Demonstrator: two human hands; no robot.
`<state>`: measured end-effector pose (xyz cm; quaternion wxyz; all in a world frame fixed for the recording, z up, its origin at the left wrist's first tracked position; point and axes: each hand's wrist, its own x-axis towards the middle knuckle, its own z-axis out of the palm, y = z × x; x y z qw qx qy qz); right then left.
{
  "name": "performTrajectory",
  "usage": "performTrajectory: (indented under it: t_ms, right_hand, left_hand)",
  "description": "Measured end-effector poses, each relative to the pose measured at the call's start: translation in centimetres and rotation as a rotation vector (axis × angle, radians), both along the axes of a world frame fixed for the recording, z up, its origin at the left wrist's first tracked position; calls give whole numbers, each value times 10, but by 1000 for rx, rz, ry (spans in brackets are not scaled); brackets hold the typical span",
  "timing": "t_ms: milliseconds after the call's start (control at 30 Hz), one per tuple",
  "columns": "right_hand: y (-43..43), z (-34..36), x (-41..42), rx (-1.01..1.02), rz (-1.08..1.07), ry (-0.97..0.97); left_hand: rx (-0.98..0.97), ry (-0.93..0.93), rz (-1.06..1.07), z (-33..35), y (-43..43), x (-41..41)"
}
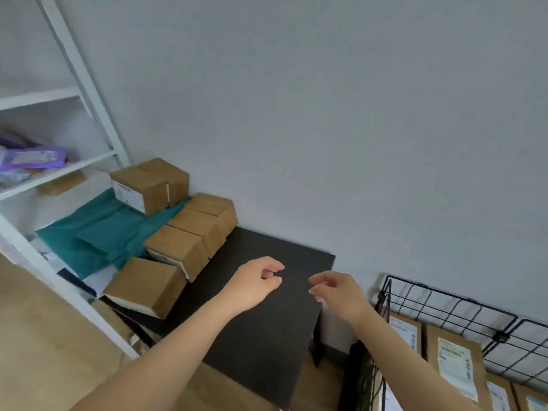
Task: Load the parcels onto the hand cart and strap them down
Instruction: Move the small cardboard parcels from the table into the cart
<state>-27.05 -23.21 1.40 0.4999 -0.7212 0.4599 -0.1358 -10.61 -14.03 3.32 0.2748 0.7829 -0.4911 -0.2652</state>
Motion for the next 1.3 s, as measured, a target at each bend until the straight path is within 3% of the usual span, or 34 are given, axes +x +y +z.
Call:
performTrajectory:
  t_ms: [400,600,1133,1300]
  right_hand:
    - [77,14,195,-41,96,53]
    - [102,18,271,-87,95,72]
    - [126,-33,344,-334,337,388]
    - [107,-46,359,-465,279,419]
  left_hand:
    - [-79,120,128,-5,99,200]
    - [-90,81,160,-14,130,278]
    - [93,-97,126,-76,153,340]
    - [47,-118,147,-87,136,346]
